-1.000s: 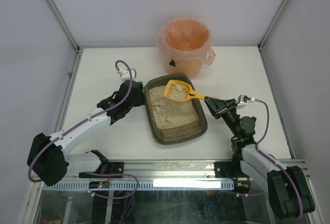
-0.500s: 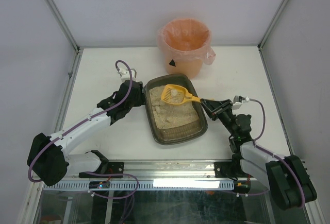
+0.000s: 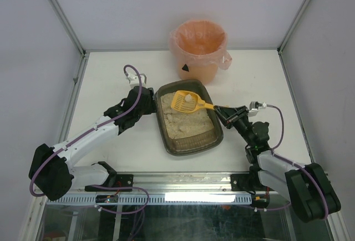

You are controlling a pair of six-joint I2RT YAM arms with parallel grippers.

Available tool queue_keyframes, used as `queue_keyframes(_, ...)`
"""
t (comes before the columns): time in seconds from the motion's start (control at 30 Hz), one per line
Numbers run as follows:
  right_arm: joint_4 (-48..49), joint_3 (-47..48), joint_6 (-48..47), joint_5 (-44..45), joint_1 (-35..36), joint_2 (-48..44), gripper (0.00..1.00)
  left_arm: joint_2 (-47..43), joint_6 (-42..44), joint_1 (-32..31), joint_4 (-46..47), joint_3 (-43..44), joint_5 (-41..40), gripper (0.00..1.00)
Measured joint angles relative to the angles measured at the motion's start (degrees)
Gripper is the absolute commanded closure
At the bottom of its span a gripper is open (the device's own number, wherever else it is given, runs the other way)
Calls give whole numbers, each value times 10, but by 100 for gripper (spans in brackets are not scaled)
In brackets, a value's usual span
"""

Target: Clean the litter box

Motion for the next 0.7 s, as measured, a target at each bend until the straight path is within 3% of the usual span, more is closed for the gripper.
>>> queue_keyframes(0.7, -41, 5, -12, -2, 2, -26, 100, -2, 0, 3, 2, -3, 0, 53)
